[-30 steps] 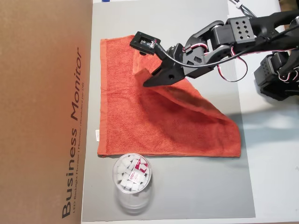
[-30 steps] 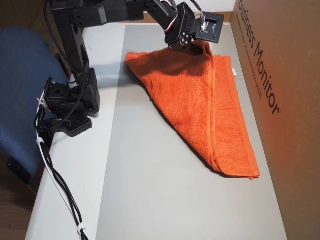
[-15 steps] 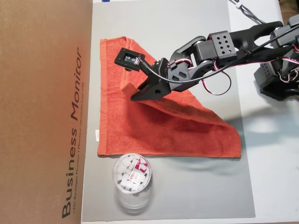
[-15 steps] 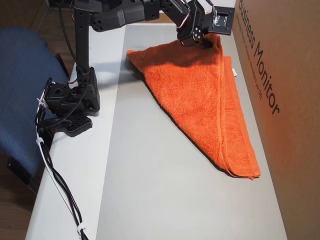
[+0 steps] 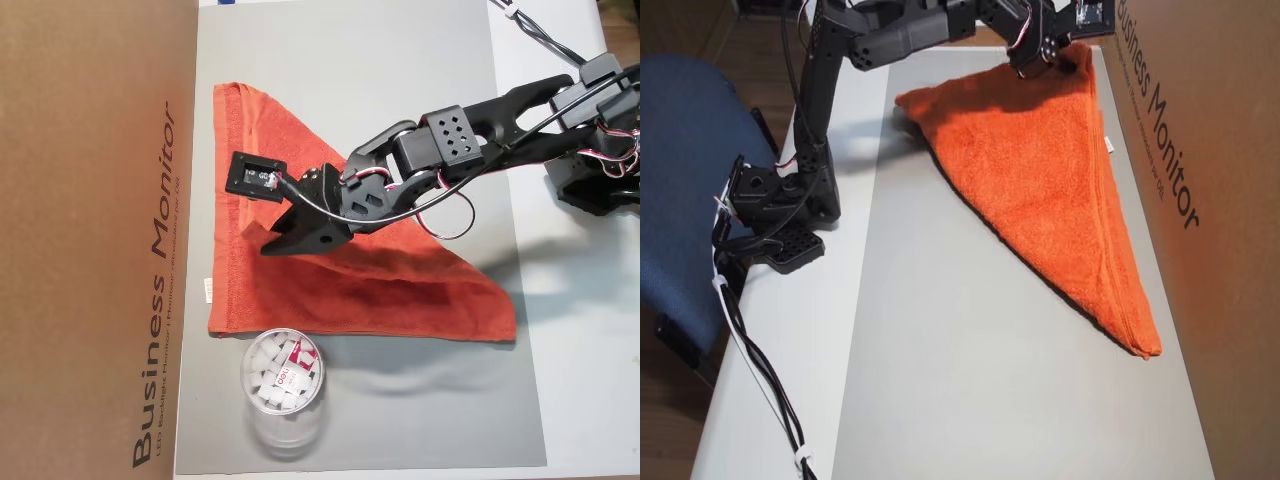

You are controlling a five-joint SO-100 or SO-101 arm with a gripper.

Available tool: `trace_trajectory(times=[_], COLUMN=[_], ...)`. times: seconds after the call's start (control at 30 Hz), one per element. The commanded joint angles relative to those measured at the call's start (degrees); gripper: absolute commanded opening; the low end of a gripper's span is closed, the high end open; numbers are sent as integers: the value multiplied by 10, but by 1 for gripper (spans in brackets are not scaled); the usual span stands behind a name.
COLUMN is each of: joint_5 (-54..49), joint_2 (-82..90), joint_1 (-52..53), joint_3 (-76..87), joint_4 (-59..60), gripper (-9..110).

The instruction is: Fold the blanket.

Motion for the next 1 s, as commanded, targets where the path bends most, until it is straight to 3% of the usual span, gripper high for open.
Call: trace_trajectory(times=[0.0, 0.6, 0.97], joint_5=[-35, -194, -234], joint_2=[-1, -117, -169], joint_1=[-6, -17, -33], joint_3=[-33, -33, -33], joint_4=[-33, -199, -262], gripper=[0, 0, 0])
